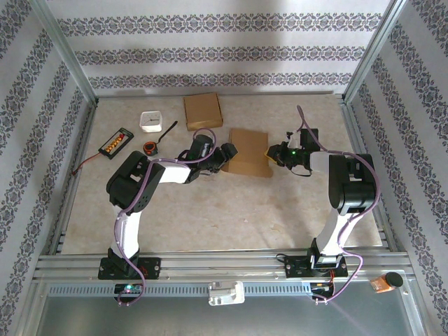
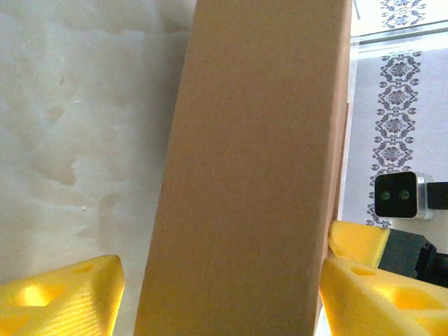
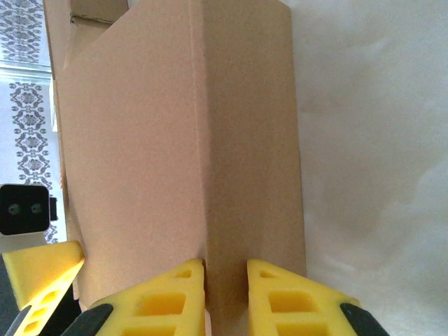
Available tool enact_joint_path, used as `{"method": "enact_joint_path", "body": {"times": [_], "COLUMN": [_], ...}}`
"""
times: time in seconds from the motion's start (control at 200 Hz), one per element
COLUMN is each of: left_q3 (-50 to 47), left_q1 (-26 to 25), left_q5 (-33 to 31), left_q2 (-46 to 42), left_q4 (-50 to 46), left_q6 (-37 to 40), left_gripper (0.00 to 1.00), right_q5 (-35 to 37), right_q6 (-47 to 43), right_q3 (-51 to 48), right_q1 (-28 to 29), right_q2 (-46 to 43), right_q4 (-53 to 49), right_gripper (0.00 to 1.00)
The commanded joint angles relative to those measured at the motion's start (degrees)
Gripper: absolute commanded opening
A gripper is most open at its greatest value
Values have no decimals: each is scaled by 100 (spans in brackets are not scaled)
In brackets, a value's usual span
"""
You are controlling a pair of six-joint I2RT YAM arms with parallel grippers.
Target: Fold the paper box
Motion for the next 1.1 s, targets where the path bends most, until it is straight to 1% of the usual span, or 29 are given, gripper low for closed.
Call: {"method": "enact_joint_path", "body": {"times": [0.0, 0.085, 0.24, 0.38, 0.55, 0.605, 0.685, 0.7, 0.735, 0.844, 0.909, 0.944, 1.014, 1.094], "left_q3": [97, 192, 350, 496, 491, 459, 367, 348, 314, 266, 211, 172, 97, 21], "left_q1": [-55, -89, -116, -129, -142, -142, -139, -136, -128, -103, -73, -51, 15, 111], "left_q5": [141, 251, 267, 323, 161, 84, -73, -97, -140, -201, -217, -228, -247, -261], "left_q2": [186, 271, 348, 458, 326, 230, 91, 75, 10, -191, -347, -444, -675, -995], "left_q4": [127, 248, 318, 514, 444, 377, 329, 316, 298, 156, 73, 28, -105, -374], "left_q6": [-148, -267, -283, -423, -454, -451, -541, -554, -577, -554, -522, -515, -476, -357], "left_gripper": [74, 74, 72, 62, 52, 47, 42, 41, 40, 39, 39, 39, 39, 39], "right_q5": [334, 325, 316, 296, 292, 252, 158, 169, 194, 487, 787, 998, 1586, 2407], "right_q6": [47, 39, 30, 21, -18, -32, -32, -31, -48, -204, -431, -619, -1332, -2498], "right_q3": [-116, -126, -130, -131, -113, -77, -52, -47, -53, -78, -106, -138, -231, -473], "right_q1": [-105, -116, -112, -117, -115, -115, -98, -93, -89, -28, 73, 175, 527, 1234], "right_q2": [239, 230, 237, 246, 199, 132, -137, -208, -407, -1230, -1802, -2129, -2775, -3474], "right_q4": [-327, -312, -302, -316, -346, -397, -407, -414, -453, -640, -696, -709, -660, -372], "right_gripper": [16, 16, 16, 16, 18, 23, 39, 44, 50, 63, 68, 70, 75, 80]}}
